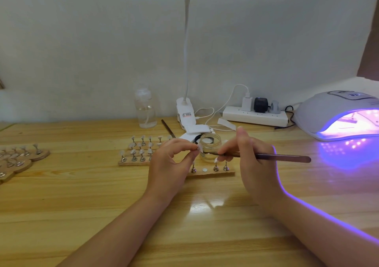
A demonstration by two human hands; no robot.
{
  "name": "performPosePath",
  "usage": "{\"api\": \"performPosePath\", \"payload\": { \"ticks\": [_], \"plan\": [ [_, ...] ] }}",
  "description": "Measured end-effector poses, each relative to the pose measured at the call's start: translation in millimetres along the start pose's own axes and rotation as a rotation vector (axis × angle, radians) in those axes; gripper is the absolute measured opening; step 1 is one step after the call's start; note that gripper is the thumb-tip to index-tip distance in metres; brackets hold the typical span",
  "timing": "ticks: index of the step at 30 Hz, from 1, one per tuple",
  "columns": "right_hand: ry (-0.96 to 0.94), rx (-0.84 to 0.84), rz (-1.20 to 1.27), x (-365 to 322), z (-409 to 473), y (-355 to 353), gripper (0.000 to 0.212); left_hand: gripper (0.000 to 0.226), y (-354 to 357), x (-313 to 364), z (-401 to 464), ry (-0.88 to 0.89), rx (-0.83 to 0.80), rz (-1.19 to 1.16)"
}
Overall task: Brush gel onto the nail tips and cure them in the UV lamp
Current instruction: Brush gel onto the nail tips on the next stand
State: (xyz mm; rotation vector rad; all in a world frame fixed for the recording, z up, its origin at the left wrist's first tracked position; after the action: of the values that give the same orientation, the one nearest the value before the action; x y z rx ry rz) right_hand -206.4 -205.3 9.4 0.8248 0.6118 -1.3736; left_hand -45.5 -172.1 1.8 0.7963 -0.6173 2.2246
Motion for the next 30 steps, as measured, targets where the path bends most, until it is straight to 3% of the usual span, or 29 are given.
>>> {"api": "performPosePath", "payload": {
  "ticks": [6,13,18,22,30],
  "plan": [
    [-0.032,0.061,-0.037,1.3,1.8,-7.7,0.041,0.025,-2.9,0.8,-0.8,-0.031,0.021,0.003],
    [-0.195,-0.025,-0.182,-10.1,-3.3,2.5,0.039,0.008,-1.9,-0.8,-0.9,-0.033,0.01,0.007],
    [-0.206,-0.099,-0.207,-9.6,-7.6,9.7,0.043,0.018,-2.2,-0.3,-1.0,-0.019,0.01,0.01],
    [-0.225,-0.073,-0.174,-13.9,-6.7,8.0,0.042,0.012,-1.7,-1.9,-0.7,-0.032,0.007,0.017],
    [-0.203,-0.072,-0.176,-11.8,-5.8,8.1,0.043,0.02,-1.8,-0.4,-1.0,-0.043,-0.001,0.029]
  ]
}}
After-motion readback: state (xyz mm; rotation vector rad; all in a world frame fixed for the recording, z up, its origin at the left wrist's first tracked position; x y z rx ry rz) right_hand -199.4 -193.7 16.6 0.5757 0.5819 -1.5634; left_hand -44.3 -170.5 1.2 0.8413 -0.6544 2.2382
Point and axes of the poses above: each hand's wrist, its own z-axis towards the middle knuckle, its own y-axis out of the palm, x = y × z, the point moved 9 cm from there along z, towards the middle knuckle, and after that the axes turned 9 degrees about x, right-handed, at the moved point
